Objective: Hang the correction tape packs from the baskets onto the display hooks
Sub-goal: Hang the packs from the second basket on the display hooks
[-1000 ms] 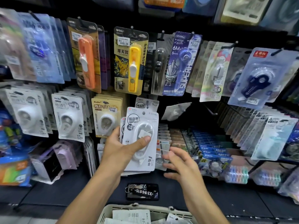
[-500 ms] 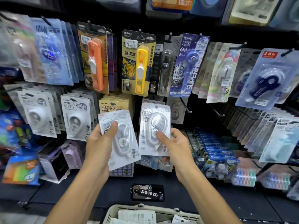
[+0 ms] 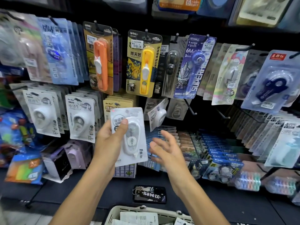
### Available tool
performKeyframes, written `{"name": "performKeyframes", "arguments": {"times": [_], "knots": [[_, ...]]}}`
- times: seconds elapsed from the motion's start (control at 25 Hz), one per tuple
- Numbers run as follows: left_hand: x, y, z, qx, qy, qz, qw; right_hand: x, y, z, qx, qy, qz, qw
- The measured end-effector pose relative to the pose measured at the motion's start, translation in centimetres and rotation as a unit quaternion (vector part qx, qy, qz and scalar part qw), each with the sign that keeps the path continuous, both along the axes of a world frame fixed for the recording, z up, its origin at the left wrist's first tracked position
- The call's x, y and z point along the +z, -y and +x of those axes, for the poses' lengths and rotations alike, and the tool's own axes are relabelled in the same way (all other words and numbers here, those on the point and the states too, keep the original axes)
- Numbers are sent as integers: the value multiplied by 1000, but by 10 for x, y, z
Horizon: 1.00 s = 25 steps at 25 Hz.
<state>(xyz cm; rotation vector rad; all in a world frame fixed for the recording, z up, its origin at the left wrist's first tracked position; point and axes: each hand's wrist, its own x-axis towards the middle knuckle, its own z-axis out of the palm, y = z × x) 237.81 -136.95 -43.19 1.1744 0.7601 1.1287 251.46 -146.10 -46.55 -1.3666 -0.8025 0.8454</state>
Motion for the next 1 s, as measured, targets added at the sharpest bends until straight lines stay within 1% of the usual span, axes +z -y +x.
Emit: {"name": "performKeyframes", "arguments": {"times": [0.08,0.16,0.2,0.24,0.32,0.36,0.4,0.48,0.52,0.6,0.64,0.72,0.8,0.84,0.88,0.92,0.96,1.0], "knots": [[-1,4,9,-59,-33,39,997,0,-2,-7,74,-21,49,996],[-3,5,15,-81,-82,104,988,4,-5,-10,57,-21,84,995],[-4,2,15,-68,-131,149,978,8,-7,-10,29,-19,92,995],[-6,-4,14,-40,-205,202,957,11,-8,-6,-2,-12,99,995],[-10,-16,9,30,-366,284,886,15,-7,3,-42,9,91,995],[-11,-20,7,50,-409,297,861,18,-7,7,-50,25,70,996],[-12,-23,6,54,-432,303,848,20,-7,10,-59,41,43,996],[-16,-27,8,36,-458,311,832,22,-10,14,-93,54,-3,994],[-18,-27,8,27,-470,314,825,21,-12,14,-97,38,-12,995],[-24,-24,7,16,-483,312,818,12,-14,9,-65,-44,-16,997],[-27,-22,5,10,-485,306,819,3,-13,7,-55,-63,-29,996],[-36,-14,2,2,-490,293,821,-27,-1,3,-63,-61,-78,993],[-51,-9,3,1,-475,288,831,-70,23,0,-70,-78,-131,986],[-64,-4,3,-12,-476,283,833,-99,42,-6,-52,-64,-179,980],[-79,0,3,-40,-486,272,830,-129,60,-12,-16,13,-237,971],[-97,5,1,-89,-508,252,819,-159,79,-18,47,133,-300,943],[-120,12,-2,-154,-542,228,794,-188,97,-24,123,266,-358,887],[-144,19,-7,-223,-583,213,752,-212,109,-28,193,385,-381,818]]}}
